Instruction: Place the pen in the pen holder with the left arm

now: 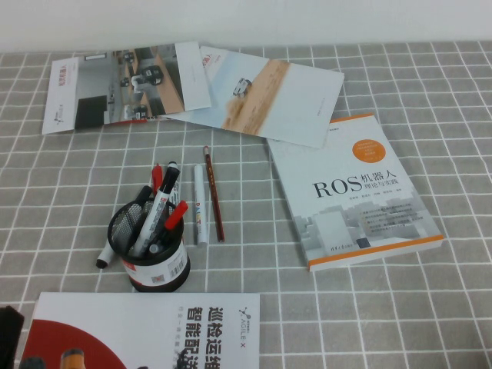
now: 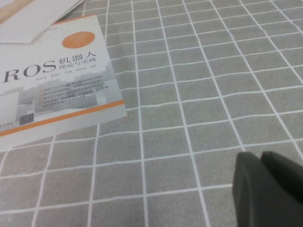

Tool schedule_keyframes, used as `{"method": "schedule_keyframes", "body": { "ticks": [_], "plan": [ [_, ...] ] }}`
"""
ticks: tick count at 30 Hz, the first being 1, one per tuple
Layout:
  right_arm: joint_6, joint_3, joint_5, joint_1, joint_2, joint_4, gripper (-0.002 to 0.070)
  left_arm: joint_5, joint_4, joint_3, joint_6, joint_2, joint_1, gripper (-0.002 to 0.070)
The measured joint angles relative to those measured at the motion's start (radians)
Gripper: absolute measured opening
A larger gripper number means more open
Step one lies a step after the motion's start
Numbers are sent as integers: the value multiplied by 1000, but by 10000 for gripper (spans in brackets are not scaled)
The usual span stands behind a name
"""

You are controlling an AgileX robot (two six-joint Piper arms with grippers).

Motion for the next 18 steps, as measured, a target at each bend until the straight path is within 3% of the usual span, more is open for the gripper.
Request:
{"method": "schedule_keyframes", "body": {
  "ticks": [7, 18],
  "plan": [
    [0, 0, 0, 0, 0, 0, -15, 57, 7, -146, 45, 218, 0, -3],
    [0, 0, 0, 0, 0, 0, -15, 378, 261, -656, 69, 670, 0, -3]
  ]
}}
